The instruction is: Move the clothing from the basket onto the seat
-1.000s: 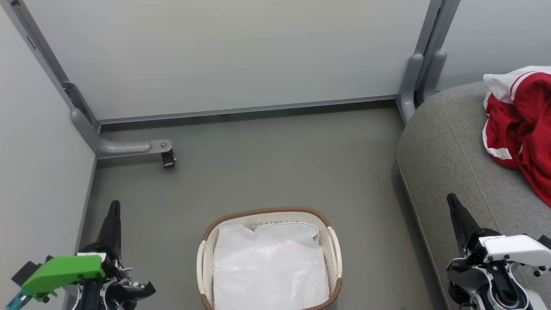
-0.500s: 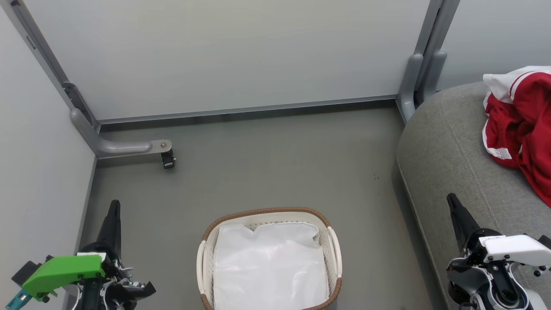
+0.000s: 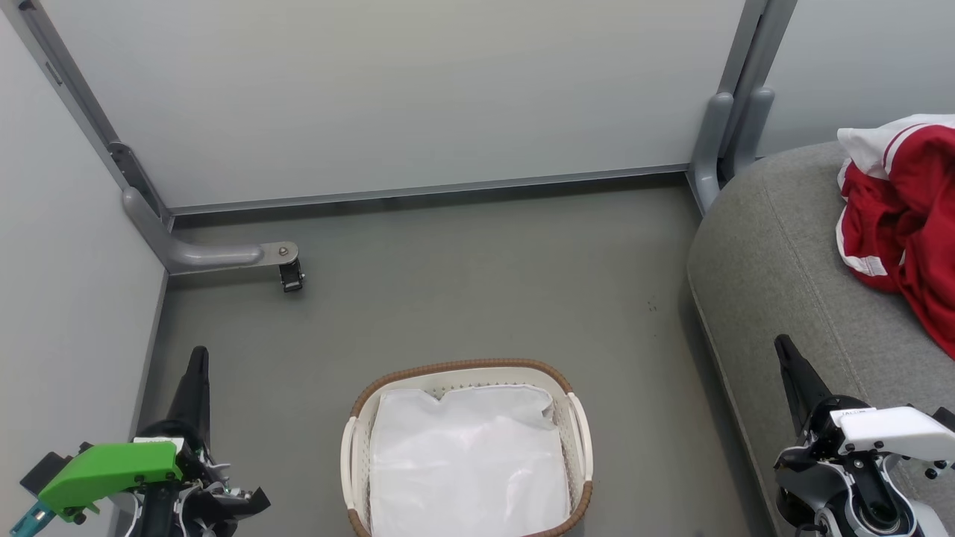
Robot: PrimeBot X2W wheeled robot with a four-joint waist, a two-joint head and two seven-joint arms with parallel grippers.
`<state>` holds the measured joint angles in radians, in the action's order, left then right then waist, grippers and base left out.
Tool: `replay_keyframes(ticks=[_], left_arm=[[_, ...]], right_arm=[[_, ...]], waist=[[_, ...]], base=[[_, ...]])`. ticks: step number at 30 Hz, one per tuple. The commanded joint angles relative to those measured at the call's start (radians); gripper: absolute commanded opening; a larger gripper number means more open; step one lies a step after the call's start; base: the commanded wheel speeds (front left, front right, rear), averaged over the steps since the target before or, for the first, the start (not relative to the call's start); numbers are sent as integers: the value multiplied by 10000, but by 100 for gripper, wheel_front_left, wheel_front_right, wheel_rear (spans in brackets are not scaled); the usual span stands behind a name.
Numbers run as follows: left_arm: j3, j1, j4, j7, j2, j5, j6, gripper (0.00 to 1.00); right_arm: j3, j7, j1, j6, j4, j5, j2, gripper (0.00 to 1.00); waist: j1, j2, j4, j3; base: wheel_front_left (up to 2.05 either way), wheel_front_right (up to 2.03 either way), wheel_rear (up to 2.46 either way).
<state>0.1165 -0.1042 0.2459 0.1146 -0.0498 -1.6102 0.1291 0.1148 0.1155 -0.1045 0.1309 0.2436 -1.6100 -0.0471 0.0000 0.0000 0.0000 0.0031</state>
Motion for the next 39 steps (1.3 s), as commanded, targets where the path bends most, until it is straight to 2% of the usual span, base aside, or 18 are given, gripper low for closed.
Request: replay_keyframes(ticks=[1,39], left_arm=[[13,-95,-17,38,1,-38,52,0],[6,-94,-18,32,1,-45,52,0]], right_arm=[[20,23,-80,-3,22,-37,-60,0],[9,14,-78,-3,22,-45,-60,0]], waist=[[0,0,0,0],[0,0,0,0]], base=[[0,0,0],[0,0,0]])
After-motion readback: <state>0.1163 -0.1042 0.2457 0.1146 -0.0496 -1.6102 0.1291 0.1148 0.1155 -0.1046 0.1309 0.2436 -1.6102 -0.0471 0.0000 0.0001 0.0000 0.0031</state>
